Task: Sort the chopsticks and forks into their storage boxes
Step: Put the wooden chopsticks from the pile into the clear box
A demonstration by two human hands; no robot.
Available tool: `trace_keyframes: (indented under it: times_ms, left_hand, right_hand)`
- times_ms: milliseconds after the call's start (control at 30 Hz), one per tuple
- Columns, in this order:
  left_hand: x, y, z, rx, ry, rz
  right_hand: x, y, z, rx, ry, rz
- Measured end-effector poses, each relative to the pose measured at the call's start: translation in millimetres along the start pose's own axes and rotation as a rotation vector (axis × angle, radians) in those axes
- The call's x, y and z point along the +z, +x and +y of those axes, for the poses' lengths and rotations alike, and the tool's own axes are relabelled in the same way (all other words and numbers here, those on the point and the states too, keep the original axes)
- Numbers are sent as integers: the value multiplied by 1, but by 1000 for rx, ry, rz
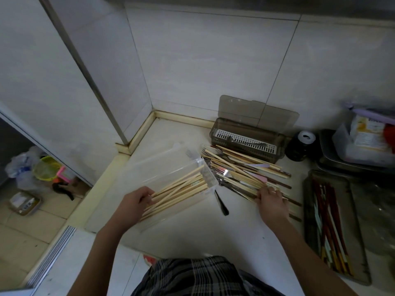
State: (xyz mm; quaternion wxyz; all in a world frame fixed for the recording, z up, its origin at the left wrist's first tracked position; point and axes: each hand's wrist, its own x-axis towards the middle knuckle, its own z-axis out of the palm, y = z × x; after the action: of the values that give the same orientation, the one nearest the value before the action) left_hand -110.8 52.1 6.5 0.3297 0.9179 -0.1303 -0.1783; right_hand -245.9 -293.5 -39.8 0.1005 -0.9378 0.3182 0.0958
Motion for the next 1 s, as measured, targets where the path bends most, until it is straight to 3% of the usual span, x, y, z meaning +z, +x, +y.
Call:
trace_keyframes:
  times_ms: [133,367,433,600,667,733,833,1000]
  left_hand:
    - [-4,4,-5,-23,57,-85]
    - [16,12,-6,-47,115,-155]
    - [19,10,-2,-15,93,-57]
    - [26,-7,46,230,60,381]
    - [32,-11,69,395,108,335]
    - [40,-11,83,512,196,144]
    - [47,-9,82,477,223,9]
    - [28,-9,44,327,214,78]
  right_hand:
    - [3,-6,0,-2,60,108]
    - [-2,-21,-21,-206,170,356]
    - [-8,-25,-30,-246,153,453]
    - [-27,-35,-59,-391,165,603]
    - [-31,-40,-75,-501,172,608]
    - [-32,-42,-85,-594,189,596]
    - [-30,-40,-82,-646,278,578]
    - [-21,-31,-53,-336,343,570]
